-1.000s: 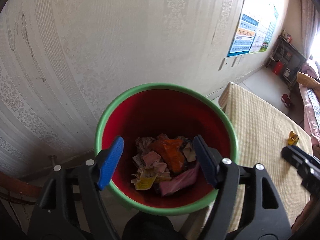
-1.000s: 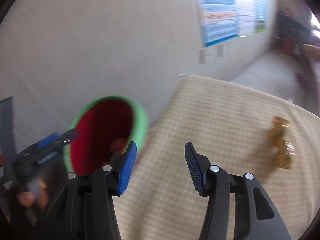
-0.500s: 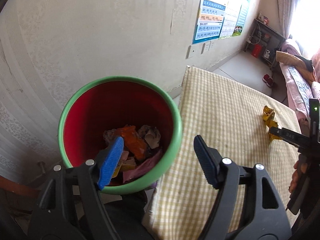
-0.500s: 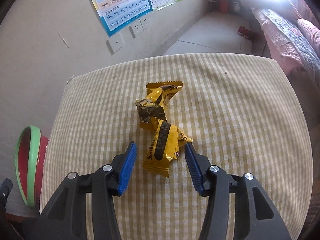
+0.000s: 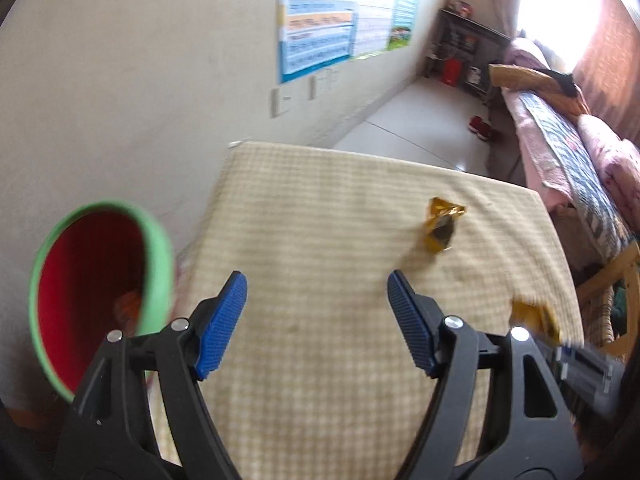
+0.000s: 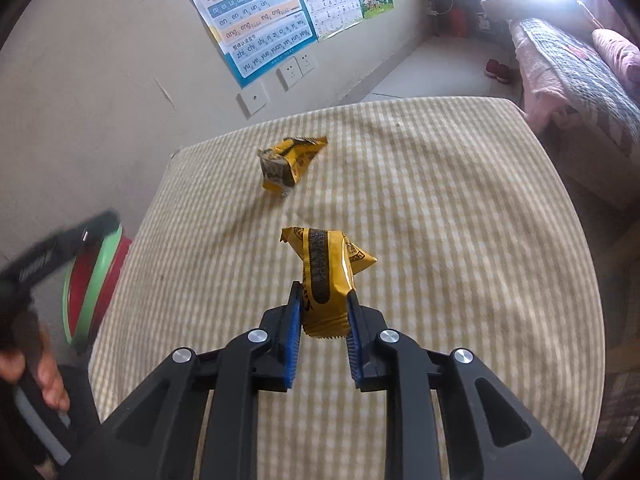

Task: Collect trash
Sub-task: 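Move both open tools back over the gold wrappers on the table, then grasp gold wrapper with left tool while right tool grasps another gold wrapper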

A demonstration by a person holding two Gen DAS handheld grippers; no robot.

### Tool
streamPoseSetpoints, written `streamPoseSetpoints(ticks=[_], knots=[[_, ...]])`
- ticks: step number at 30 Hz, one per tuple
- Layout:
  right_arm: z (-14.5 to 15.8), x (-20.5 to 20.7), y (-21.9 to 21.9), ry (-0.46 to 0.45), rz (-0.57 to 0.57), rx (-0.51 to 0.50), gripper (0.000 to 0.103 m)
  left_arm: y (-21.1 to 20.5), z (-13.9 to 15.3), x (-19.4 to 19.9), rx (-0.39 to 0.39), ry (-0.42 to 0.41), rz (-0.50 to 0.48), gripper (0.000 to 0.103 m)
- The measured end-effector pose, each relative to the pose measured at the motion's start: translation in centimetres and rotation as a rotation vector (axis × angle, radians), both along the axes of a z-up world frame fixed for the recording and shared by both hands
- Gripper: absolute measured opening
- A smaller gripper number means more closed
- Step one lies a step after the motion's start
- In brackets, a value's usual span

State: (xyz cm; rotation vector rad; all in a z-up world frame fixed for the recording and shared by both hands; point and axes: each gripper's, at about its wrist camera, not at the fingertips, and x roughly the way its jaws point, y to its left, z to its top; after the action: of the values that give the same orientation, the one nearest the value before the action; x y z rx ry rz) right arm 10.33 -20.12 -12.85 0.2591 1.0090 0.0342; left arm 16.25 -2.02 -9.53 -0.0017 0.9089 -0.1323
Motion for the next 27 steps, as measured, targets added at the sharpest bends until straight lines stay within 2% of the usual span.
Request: streamPoseSetpoints(ticks=[5, 10, 12, 14, 17, 19, 22, 27], knots=[[-2.0, -3.1, -2.5, 0.054, -0.050, 0.019, 0.021, -7.0, -0.8, 3.7, 0.005, -0.012, -0.141, 0.070], [-1.9, -3.2, -2.7, 0.042, -0.016, 0.042, 0.022, -10.6, -3.2, 7.1, -0.013, 0.065, -0.147, 0.070], [-1.9, -3.5, -2.7, 0.044, -0.004, 0.054, 0.029, -11.7, -4.7, 8.3, 0.020, 0.099, -0.148, 0.070], [-2.1, -3.6, -3.0, 0.053, -0.003, 0.067, 0.050, -12.4, -6.1, 9.0, 0.061, 0.136, -0.152, 0.068], [-1.8, -3.8, -3.8, 0.034, -0.016, 0.093, 0.051, -13.2, -7.5, 9.7, 0.083, 0.163, -0.150, 0.058], [-1.5, -3.9, -4.3, 0.018, -0.026, 0.105, 0.051, -13.6, -8.0, 10.1, 0.103, 0.177, -0.150, 0.042], [-1.5, -3.8, -4.5, 0.012, -0.032, 0.125, 0.051, -14.1, -8.4, 10.2, 0.126, 0.187, -0.154, 0.024], [-1.2, -3.5, -4.5, -0.004, -0.029, 0.144, 0.051, -13.9, -8.1, 9.1, 0.158, 0.168, -0.168, 0.020]])
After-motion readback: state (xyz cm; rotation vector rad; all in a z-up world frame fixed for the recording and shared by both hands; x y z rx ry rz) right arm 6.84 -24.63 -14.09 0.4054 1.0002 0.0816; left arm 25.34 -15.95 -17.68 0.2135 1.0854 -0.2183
